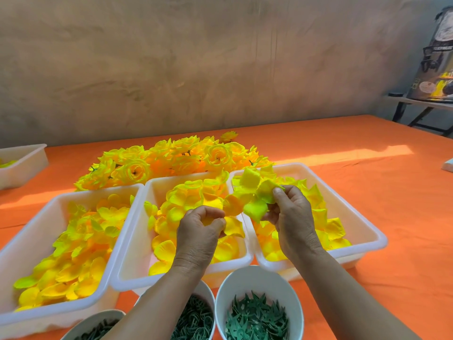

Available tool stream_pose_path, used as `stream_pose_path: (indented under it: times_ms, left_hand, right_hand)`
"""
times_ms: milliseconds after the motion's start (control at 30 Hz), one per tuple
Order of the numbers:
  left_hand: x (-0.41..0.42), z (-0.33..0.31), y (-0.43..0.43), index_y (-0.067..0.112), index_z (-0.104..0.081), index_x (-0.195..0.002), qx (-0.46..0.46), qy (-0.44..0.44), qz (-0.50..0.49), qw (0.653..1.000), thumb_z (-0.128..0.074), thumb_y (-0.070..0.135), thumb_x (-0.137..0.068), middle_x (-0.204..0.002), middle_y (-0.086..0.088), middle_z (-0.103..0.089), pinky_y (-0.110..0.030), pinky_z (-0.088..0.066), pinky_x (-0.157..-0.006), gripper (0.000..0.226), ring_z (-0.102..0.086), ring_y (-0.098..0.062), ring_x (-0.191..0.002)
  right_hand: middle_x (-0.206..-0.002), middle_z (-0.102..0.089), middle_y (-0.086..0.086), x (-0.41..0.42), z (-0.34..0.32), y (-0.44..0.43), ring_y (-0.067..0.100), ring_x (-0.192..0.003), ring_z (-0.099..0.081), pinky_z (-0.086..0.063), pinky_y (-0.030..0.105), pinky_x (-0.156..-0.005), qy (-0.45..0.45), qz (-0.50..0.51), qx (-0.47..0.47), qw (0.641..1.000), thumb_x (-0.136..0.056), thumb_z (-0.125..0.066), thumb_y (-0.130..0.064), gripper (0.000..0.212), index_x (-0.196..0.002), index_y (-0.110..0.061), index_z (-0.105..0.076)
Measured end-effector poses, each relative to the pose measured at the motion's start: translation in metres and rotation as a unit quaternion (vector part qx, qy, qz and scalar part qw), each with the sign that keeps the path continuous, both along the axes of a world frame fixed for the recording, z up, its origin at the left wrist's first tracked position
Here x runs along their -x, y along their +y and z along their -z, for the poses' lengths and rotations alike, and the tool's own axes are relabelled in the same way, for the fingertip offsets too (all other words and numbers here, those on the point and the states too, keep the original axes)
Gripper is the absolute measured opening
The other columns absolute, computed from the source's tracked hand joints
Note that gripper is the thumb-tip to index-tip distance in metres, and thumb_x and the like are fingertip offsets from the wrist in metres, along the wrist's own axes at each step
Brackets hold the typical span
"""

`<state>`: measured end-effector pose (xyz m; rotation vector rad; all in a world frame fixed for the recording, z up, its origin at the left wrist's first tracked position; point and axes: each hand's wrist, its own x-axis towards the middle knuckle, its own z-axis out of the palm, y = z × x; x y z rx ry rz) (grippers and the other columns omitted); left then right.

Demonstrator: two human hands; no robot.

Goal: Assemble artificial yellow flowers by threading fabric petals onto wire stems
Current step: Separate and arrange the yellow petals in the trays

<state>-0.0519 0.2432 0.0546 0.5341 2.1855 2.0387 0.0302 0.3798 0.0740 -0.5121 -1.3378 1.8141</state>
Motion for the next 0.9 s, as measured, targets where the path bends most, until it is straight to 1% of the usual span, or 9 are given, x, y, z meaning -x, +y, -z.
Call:
stream_pose_path:
  times_ms: [233,300,367,467,533,633,733,800,900]
  left_hand:
    - [0.000,-0.002,-0.002,0.020,-0.071,-0.077,-0.007,-0.008,0.001,1.000,-0.065,-0.007,-0.078,-0.106,-0.013,-0.066,-0.031,-0.058,-0.063,0.027,-0.067,-0.025,-0.081]
    - [0.000,-0.002,-0.002,0.018,-0.071,-0.077,-0.018,-0.016,0.005,1.000,-0.066,-0.007,-0.079,-0.107,-0.015,-0.066,-0.032,-0.058,-0.064,0.026,-0.068,-0.028,-0.085]
    - [0.000,-0.002,-0.002,0.018,-0.071,-0.076,-0.027,-0.017,0.011,0.999,-0.069,-0.005,-0.079,-0.105,-0.017,-0.066,-0.032,-0.058,-0.064,0.024,-0.068,-0.031,-0.088]
    - [-0.002,-0.002,-0.002,0.018,-0.072,-0.076,-0.034,-0.016,0.018,0.999,-0.071,-0.004,-0.080,-0.103,-0.016,-0.067,-0.028,-0.057,-0.062,0.022,-0.068,-0.029,-0.086]
    - [-0.002,-0.002,-0.002,0.019,-0.073,-0.076,-0.035,-0.015,0.022,0.999,-0.071,-0.003,-0.080,-0.100,-0.014,-0.068,-0.026,-0.057,-0.061,0.022,-0.068,-0.025,-0.083]
    - [-0.003,-0.003,-0.003,0.020,-0.073,-0.077,-0.038,-0.015,0.026,0.999,-0.072,-0.002,-0.081,-0.094,-0.007,-0.069,-0.024,-0.057,-0.061,0.023,-0.068,-0.020,-0.079]
    - [-0.003,-0.004,-0.003,0.018,-0.073,-0.081,-0.049,-0.031,0.034,0.998,-0.070,-0.003,-0.082,-0.092,-0.006,-0.069,-0.026,-0.058,-0.063,0.022,-0.069,-0.018,-0.077]
    - [-0.003,-0.004,-0.003,0.017,-0.073,-0.083,-0.048,-0.040,0.039,0.997,-0.067,-0.004,-0.084,-0.095,-0.007,-0.070,-0.027,-0.057,-0.065,0.022,-0.068,-0.019,-0.079]
    - [-0.003,-0.004,-0.003,0.013,-0.072,-0.087,-0.060,-0.061,0.054,0.995,-0.061,-0.007,-0.087,-0.097,-0.013,-0.071,-0.026,-0.057,-0.065,0.022,-0.069,-0.019,-0.079]
  right_hand:
    - [-0.081,-0.066,0.011,0.006,-0.006,0.025,0.027,-0.066,-0.069,-0.051,0.029,-0.045,-0.026,0.131,0.008,0.991,-0.096,-0.045,-0.011,0.013,-0.088,-0.017,-0.053]
    - [-0.083,-0.063,0.011,0.006,-0.012,0.043,0.039,-0.080,-0.067,-0.057,0.045,-0.059,-0.065,0.209,-0.040,0.975,-0.095,-0.048,-0.015,0.011,-0.086,-0.018,-0.053]
    - [-0.084,-0.061,0.007,0.006,-0.017,0.058,0.040,-0.086,-0.064,-0.054,0.055,-0.077,-0.099,0.251,-0.109,0.957,-0.096,-0.050,-0.021,0.006,-0.092,-0.017,-0.053]
    - [-0.093,-0.063,0.005,0.005,-0.020,0.072,0.035,-0.094,-0.062,-0.046,0.037,-0.079,-0.167,0.264,-0.207,0.927,-0.097,-0.050,-0.027,0.018,-0.109,-0.014,-0.054]
    - [-0.112,-0.064,0.010,0.005,-0.017,0.078,0.033,-0.109,-0.058,-0.039,0.030,-0.083,-0.255,0.217,-0.255,0.907,-0.098,-0.050,-0.031,0.035,-0.127,-0.012,-0.050]
    - [-0.136,-0.053,0.016,0.001,-0.013,0.071,0.032,-0.126,-0.048,-0.035,0.035,-0.101,-0.361,0.147,-0.347,0.853,-0.096,-0.055,-0.031,0.050,-0.140,-0.010,-0.043]
    - [-0.115,-0.066,0.008,-0.002,-0.012,0.041,0.020,-0.099,-0.062,-0.040,0.027,-0.088,-0.270,0.124,-0.447,0.844,-0.092,-0.062,-0.024,0.025,-0.115,-0.014,-0.066]
    - [-0.098,-0.069,-0.001,-0.003,-0.010,0.014,0.007,-0.077,-0.061,-0.043,0.017,-0.074,-0.211,0.043,-0.477,0.852,-0.088,-0.068,-0.023,0.012,-0.099,-0.019,-0.073]
    - [-0.092,-0.064,-0.009,0.000,-0.002,-0.014,0.001,-0.075,-0.059,-0.046,0.018,-0.071,-0.198,-0.081,-0.493,0.843,-0.085,-0.071,-0.032,0.011,-0.093,-0.025,-0.074]
